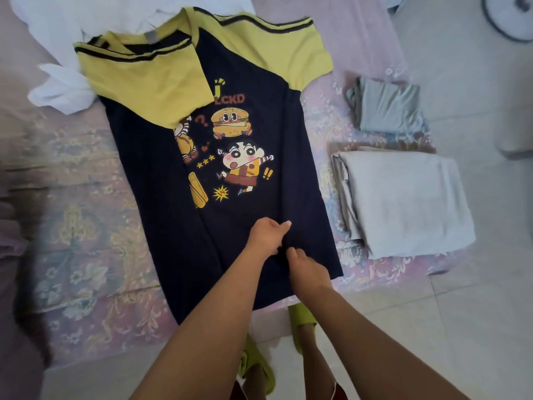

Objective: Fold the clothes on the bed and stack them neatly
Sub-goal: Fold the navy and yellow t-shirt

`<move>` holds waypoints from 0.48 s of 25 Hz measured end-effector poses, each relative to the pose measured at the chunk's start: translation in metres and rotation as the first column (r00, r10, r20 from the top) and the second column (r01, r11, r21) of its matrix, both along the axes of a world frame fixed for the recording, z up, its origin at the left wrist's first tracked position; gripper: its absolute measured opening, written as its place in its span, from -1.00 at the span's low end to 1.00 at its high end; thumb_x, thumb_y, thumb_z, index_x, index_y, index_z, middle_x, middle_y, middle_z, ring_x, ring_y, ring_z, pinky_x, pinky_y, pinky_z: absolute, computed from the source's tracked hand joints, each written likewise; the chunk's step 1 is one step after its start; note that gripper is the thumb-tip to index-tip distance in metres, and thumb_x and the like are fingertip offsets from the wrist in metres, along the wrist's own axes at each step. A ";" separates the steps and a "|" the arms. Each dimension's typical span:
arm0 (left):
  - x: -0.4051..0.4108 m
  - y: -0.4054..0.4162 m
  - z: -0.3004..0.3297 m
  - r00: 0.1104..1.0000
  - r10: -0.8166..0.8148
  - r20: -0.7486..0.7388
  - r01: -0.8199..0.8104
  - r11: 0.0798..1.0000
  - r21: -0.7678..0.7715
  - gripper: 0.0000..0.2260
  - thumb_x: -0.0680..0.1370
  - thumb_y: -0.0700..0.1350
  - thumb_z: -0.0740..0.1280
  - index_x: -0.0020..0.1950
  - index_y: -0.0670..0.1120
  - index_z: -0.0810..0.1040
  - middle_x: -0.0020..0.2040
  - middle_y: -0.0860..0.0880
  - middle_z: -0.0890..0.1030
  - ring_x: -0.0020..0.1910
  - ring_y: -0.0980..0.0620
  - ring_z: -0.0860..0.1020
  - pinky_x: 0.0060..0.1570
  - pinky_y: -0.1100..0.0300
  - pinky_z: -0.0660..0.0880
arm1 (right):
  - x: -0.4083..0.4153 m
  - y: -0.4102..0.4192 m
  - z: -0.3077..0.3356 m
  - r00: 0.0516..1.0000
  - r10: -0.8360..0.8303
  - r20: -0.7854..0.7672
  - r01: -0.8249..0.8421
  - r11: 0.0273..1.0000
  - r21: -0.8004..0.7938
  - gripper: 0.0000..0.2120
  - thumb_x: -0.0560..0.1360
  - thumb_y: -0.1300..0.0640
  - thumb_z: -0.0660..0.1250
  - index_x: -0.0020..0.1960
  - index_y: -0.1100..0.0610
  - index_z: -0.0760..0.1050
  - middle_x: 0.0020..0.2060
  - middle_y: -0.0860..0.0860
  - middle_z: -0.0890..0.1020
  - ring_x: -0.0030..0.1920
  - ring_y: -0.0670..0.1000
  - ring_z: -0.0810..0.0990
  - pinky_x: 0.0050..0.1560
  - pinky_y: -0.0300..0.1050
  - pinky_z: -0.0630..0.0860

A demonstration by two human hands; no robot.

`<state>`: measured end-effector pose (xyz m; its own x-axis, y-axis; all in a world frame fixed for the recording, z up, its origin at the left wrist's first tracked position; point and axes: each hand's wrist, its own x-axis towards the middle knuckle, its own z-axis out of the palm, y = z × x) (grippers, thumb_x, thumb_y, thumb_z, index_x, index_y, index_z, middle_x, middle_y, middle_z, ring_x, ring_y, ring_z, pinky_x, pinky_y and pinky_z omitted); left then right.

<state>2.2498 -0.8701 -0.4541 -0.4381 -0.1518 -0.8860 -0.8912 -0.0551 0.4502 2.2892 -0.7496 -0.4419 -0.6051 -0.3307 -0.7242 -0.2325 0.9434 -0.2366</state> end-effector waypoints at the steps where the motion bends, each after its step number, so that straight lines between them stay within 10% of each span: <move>1: 0.001 0.003 -0.005 1.000 -0.010 -0.008 0.010 0.999 -0.037 -0.84 0.61 -0.10 0.40 0.07 -0.18 0.55 0.11 -0.21 0.63 0.02 -0.10 0.64 0.00 0.03 0.64 | 0.002 0.003 -0.001 1.000 0.023 0.020 -0.023 1.000 0.000 -0.64 0.59 0.35 0.26 0.36 0.23 0.32 0.25 0.23 0.49 0.17 0.27 0.58 0.08 0.20 0.57; 4: 0.002 0.003 -0.006 0.977 -0.214 -0.023 0.202 0.946 -0.254 -0.86 0.60 -0.16 0.40 0.08 -0.22 0.56 0.05 -0.22 0.64 -0.01 -0.15 0.65 -0.05 0.00 0.63 | -0.004 0.011 0.002 0.997 0.030 0.071 -0.023 0.995 -0.098 -0.66 0.62 0.21 0.26 0.37 0.26 0.40 0.25 0.22 0.48 0.21 0.28 0.52 0.12 0.21 0.51; 8: -0.012 -0.003 -0.001 0.719 -0.690 -0.081 0.397 0.503 -0.768 -0.76 0.69 -0.11 0.23 0.28 -0.22 0.48 0.21 -0.20 0.55 0.15 -0.18 0.56 0.08 -0.04 0.54 | -0.059 0.026 0.008 0.995 0.035 -0.093 -0.053 0.979 -0.197 -0.61 0.60 0.32 0.24 0.42 0.34 0.44 0.40 0.30 0.43 0.36 0.34 0.42 0.28 0.27 0.44; 12: -0.067 -0.004 -0.023 0.493 -0.869 -0.042 0.281 0.205 -0.938 -0.53 0.69 -0.13 0.16 0.58 -0.24 0.23 0.58 -0.21 0.25 0.57 -0.16 0.25 0.54 -0.03 0.24 | -0.153 0.018 -0.008 0.973 0.184 -0.141 -0.215 0.942 -0.258 -0.70 0.56 0.42 0.24 0.27 0.40 0.54 0.46 0.36 0.35 0.47 0.34 0.32 0.38 0.27 0.37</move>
